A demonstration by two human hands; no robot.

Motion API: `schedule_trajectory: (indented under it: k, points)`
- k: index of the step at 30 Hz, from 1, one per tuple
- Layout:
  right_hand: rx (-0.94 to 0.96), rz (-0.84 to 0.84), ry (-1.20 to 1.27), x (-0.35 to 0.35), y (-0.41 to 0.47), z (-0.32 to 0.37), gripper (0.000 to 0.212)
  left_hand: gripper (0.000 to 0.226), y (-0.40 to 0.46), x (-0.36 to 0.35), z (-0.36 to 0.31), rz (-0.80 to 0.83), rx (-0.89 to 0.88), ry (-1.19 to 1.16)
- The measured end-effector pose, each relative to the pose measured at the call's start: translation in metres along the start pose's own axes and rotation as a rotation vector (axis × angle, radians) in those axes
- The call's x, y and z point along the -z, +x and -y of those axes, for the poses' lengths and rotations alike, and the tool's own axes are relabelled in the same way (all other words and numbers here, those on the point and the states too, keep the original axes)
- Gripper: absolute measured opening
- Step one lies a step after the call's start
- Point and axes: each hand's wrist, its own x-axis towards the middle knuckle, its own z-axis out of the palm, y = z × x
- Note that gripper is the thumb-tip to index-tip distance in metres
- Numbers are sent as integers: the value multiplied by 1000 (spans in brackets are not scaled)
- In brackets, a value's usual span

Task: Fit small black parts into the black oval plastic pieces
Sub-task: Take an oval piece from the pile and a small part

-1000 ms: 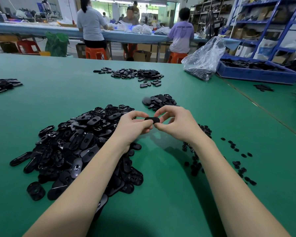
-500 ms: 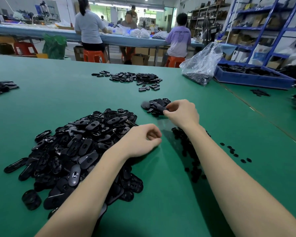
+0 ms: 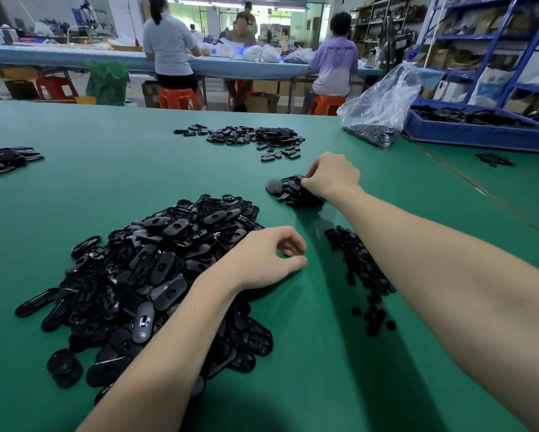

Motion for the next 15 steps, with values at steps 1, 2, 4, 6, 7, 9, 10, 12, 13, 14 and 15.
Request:
schedule_trajectory:
  k: [1, 2, 4, 6, 7, 9, 10, 12, 13, 14, 15]
  points:
    - [-2, 1, -4, -2, -1, 0, 25, 12, 0, 0, 0, 1, -1, -4]
    - [0, -1, -5, -2, -2, 0, 25, 12, 0, 0, 1, 1, -1, -9]
    - [6, -1, -3, -2, -4, -1, 26, 12, 0, 1, 1, 2, -1, -18]
    - [10, -4, 23, 2, -9, -3, 24, 12, 0, 1, 1, 5, -2, -12]
    - [13, -12, 42, 6, -12, -3, 23, 11, 0, 1, 1, 7, -3, -6]
    - [16, -28, 84, 15, -21, -4, 20, 11, 0, 2, 0, 13, 0, -1]
    - [17, -23, 105, 21, -28, -4, 19, 12, 1, 3, 0, 18, 1, 0]
    - [20, 23, 139, 30, -44, -6, 18, 12, 1, 3, 0, 27, -2, 7]
    - [21, 58, 151, 34, -54, -7, 18, 11, 1, 4, 0, 31, -4, 11]
    - [21, 92, 163, 38, -66, -9, 18, 11, 1, 4, -1, 36, -3, 15]
    - [25, 121, 172, 40, -78, -11, 17, 11, 1, 4, -1, 41, -2, 20]
